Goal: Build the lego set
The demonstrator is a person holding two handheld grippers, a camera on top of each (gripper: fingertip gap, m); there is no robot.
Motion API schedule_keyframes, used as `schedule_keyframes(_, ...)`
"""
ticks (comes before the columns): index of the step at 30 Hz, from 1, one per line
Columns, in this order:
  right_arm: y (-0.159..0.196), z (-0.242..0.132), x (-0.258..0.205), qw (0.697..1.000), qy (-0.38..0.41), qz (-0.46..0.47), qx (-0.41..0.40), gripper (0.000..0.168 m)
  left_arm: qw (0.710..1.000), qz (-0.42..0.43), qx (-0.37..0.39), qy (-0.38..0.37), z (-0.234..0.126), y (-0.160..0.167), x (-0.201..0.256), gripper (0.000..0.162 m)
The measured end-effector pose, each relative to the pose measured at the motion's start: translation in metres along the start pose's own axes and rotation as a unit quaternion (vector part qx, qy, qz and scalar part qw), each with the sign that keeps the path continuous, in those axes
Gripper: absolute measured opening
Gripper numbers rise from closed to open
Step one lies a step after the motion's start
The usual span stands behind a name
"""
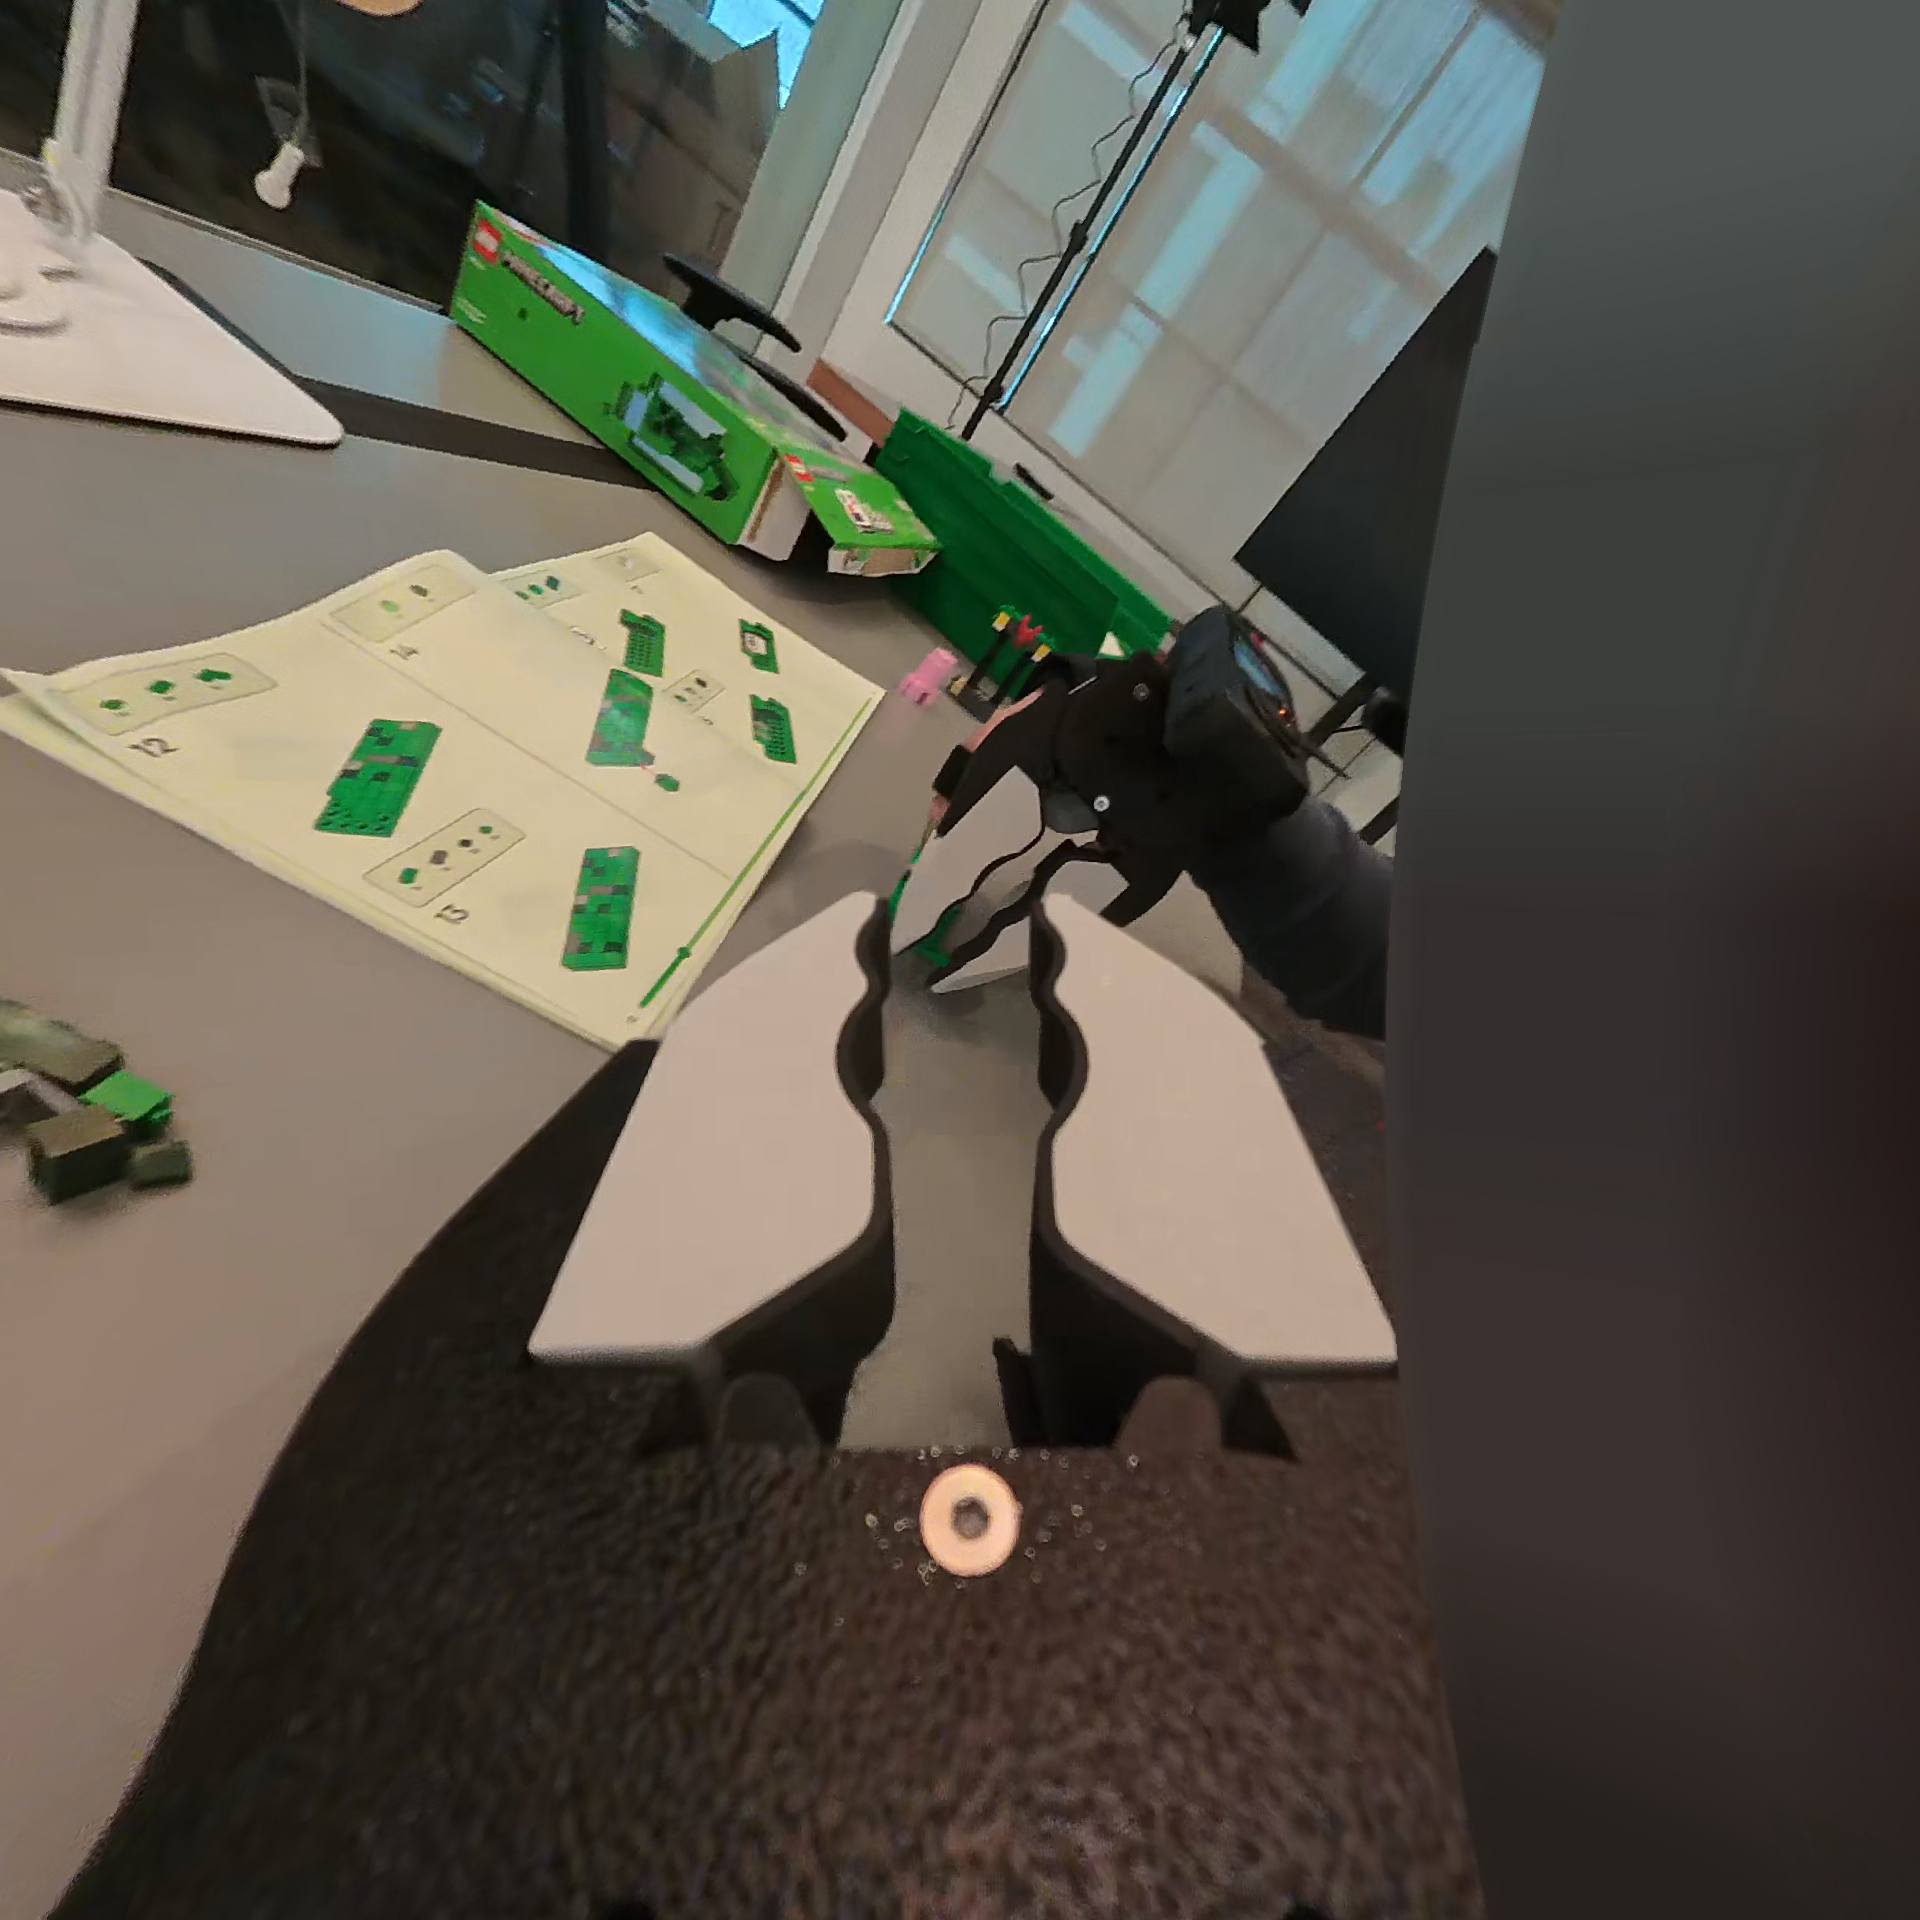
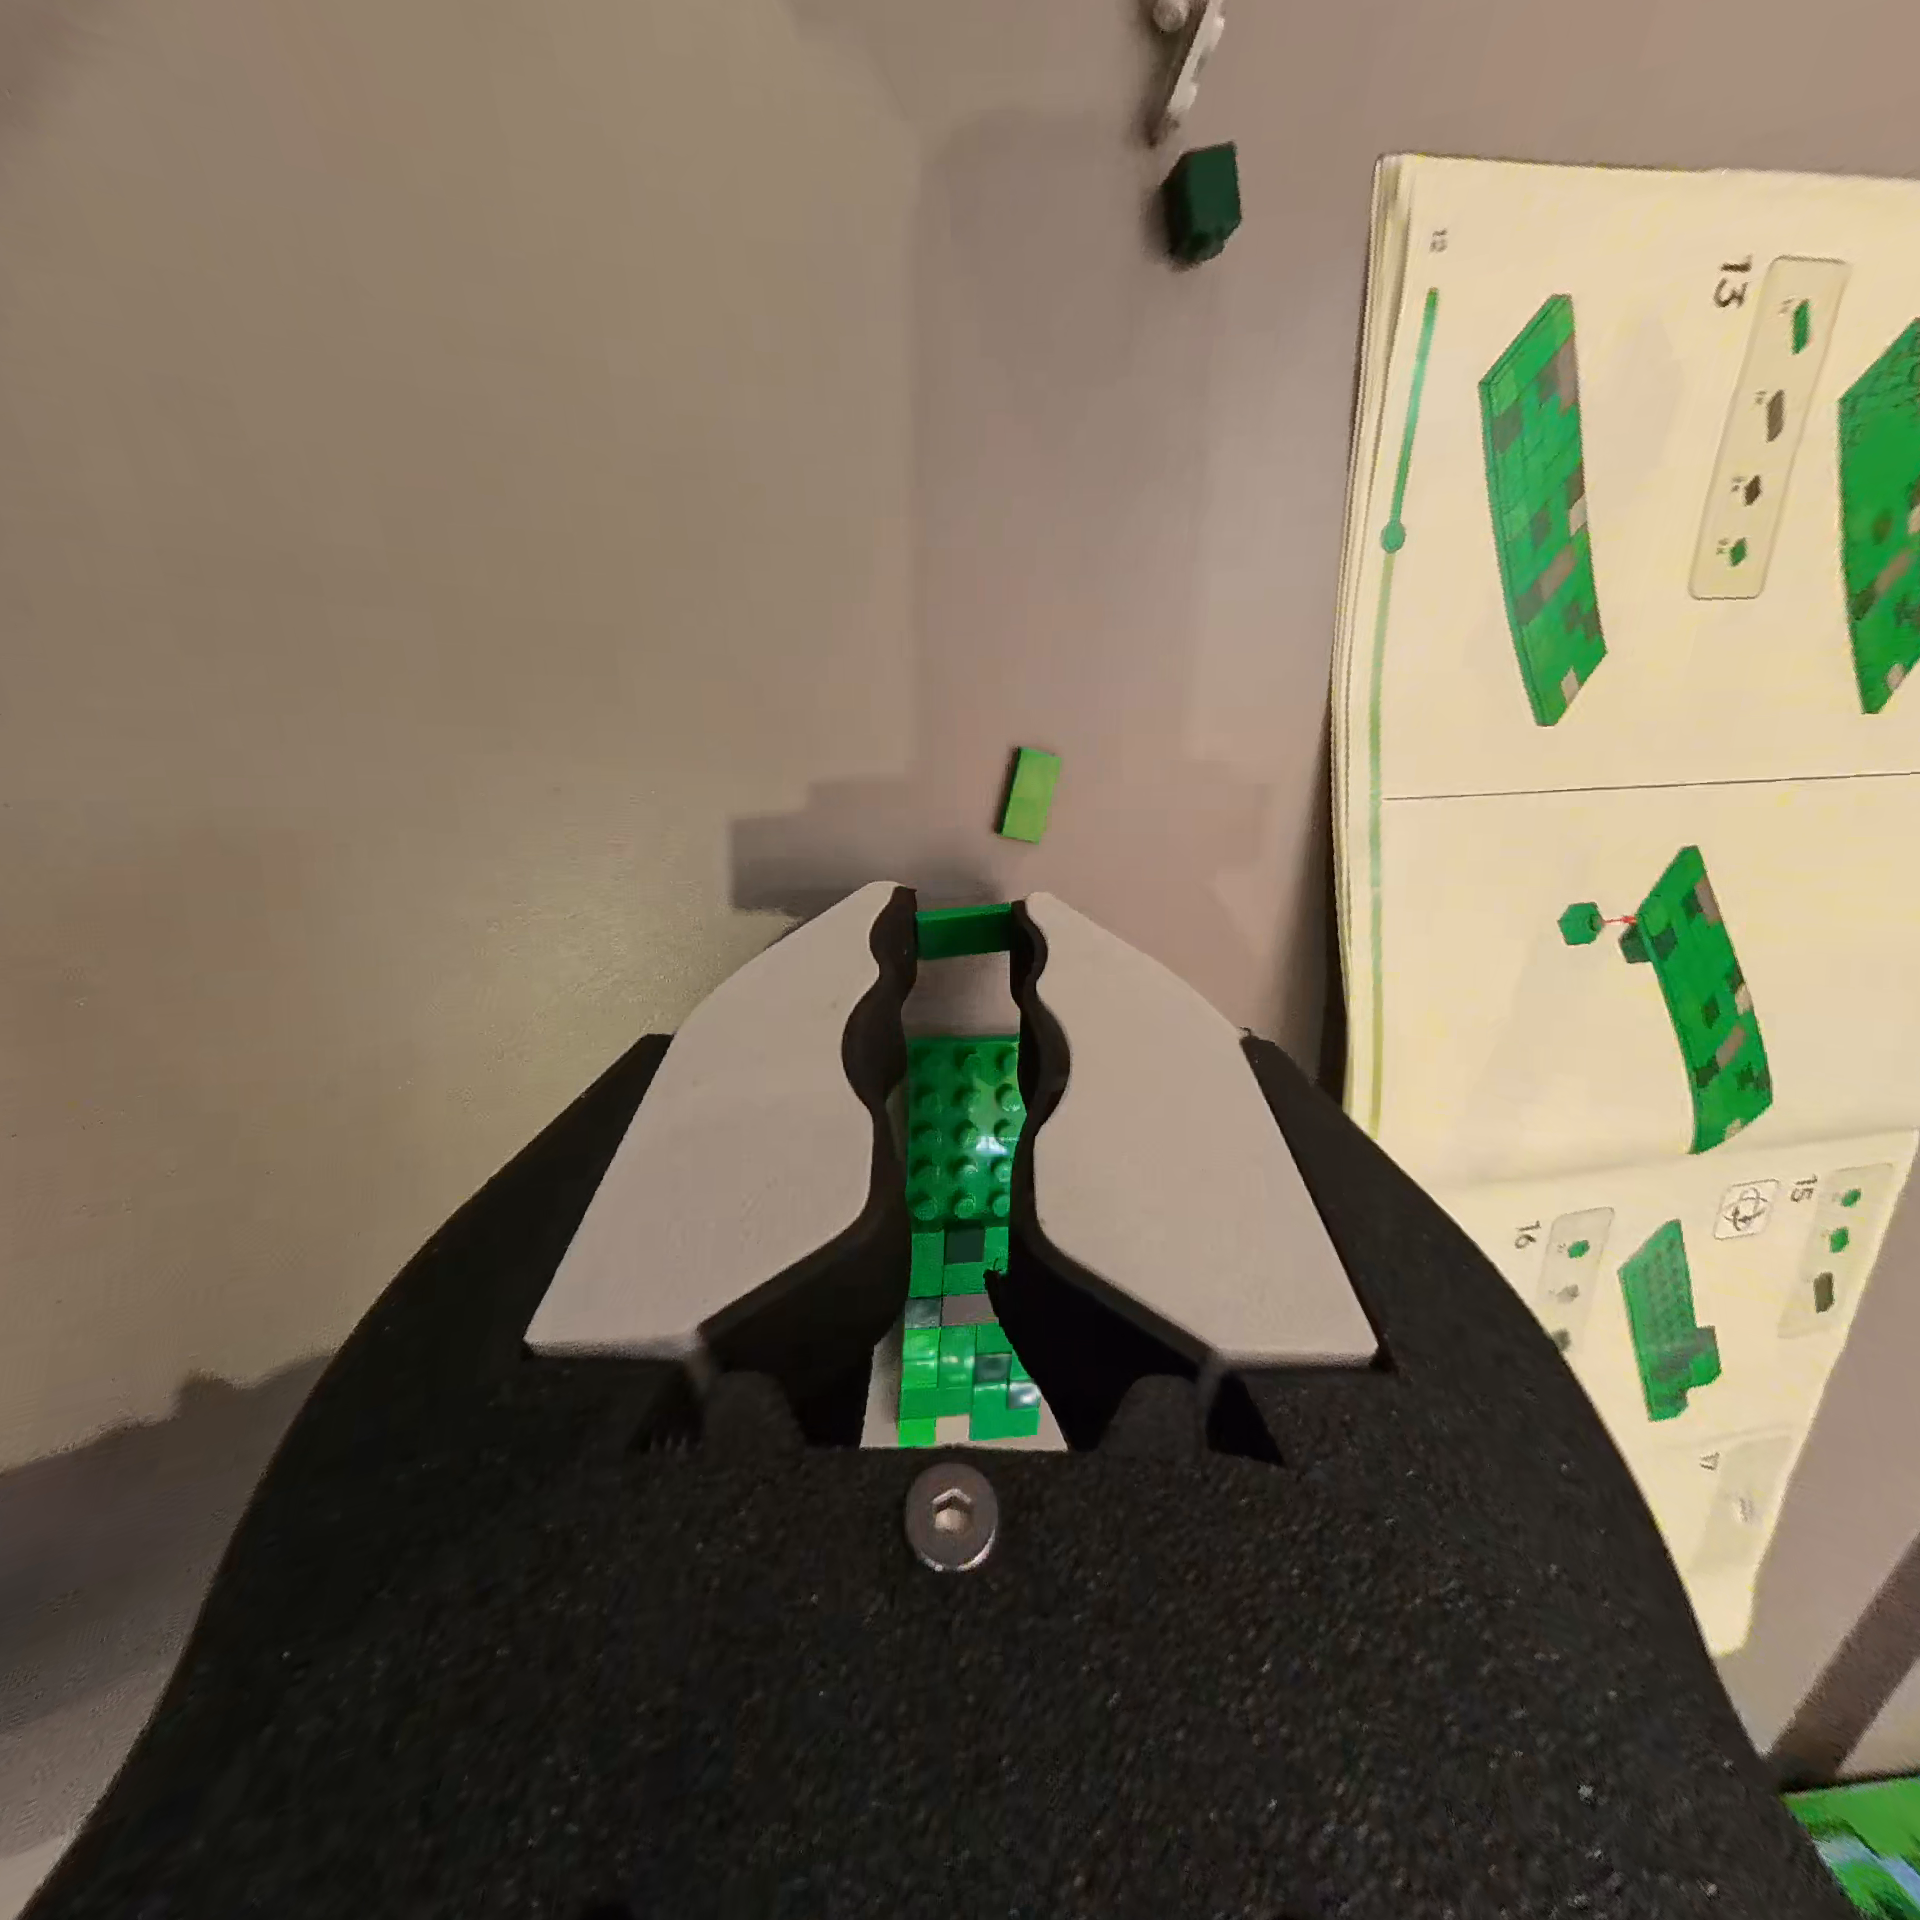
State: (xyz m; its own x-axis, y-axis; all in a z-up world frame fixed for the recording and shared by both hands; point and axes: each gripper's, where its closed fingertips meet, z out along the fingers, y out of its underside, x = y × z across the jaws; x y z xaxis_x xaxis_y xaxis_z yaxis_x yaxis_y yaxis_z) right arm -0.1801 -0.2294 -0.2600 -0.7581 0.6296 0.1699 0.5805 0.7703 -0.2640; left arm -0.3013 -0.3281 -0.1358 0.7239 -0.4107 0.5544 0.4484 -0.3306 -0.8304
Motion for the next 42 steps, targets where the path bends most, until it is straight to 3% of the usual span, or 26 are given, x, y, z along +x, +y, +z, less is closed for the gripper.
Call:
schedule_keyframes(7, -0.001, 0.004, 0.001, 1.000, 0.005, 0.002, 0.009, 0.017, 1.000, 0.017, 0.004, -0.008, -0.008, -0.008, 0.005, 0.025)
schedule_keyframes(14, 0.002, 0.001, 0.002, 1.000, 0.003, 0.015, 0.016, 0.030, 0.999, 0.032, -0.003, -0.039, -0.017, -0.012, -0.001, 0.028)
schedule_keyframes(17, 0.003, -0.012, -0.001, 0.997, 0.008, 0.049, 0.057, 0.031, 0.990, 0.060, -0.023, -0.125, -0.039, -0.010, -0.028, 0.029)
schedule_keyframes(20, 0.000, -0.032, -0.004, 0.988, 0.034, 0.083, 0.127, 0.030, 0.955, 0.107, -0.091, -0.260, -0.072, 0.004, -0.073, 0.031)
schedule_keyframes(23, 0.000, -0.046, -0.009, 0.975, 0.055, 0.111, 0.183, 0.028, 0.921, 0.140, -0.181, -0.315, -0.086, 0.023, -0.104, 0.033)
schedule_keyframes(32, 0.005, -0.054, -0.020, 0.960, 0.063, 0.152, 0.226, 0.027, 0.863, 0.164, -0.327, -0.348, -0.070, 0.047, -0.155, 0.029)
schedule_keyframes(37, 0.008, -0.056, -0.021, 0.957, 0.071, 0.155, 0.233, 0.027, 0.861, 0.155, -0.347, -0.338, -0.065, 0.050, -0.158, 0.020)
schedule_keyframes(39, 0.011, -0.058, -0.018, 0.955, 0.080, 0.157, 0.240, 0.027, 0.860, 0.158, -0.357, -0.329, -0.063, 0.052, -0.156, 0.007)
schedule_keyframes(42, 0.019, -0.065, -0.002, 0.944, 0.125, 0.162, 0.258, 0.026, 0.856, 0.203, -0.361, -0.310, -0.054, 0.048, -0.142, 0.007)
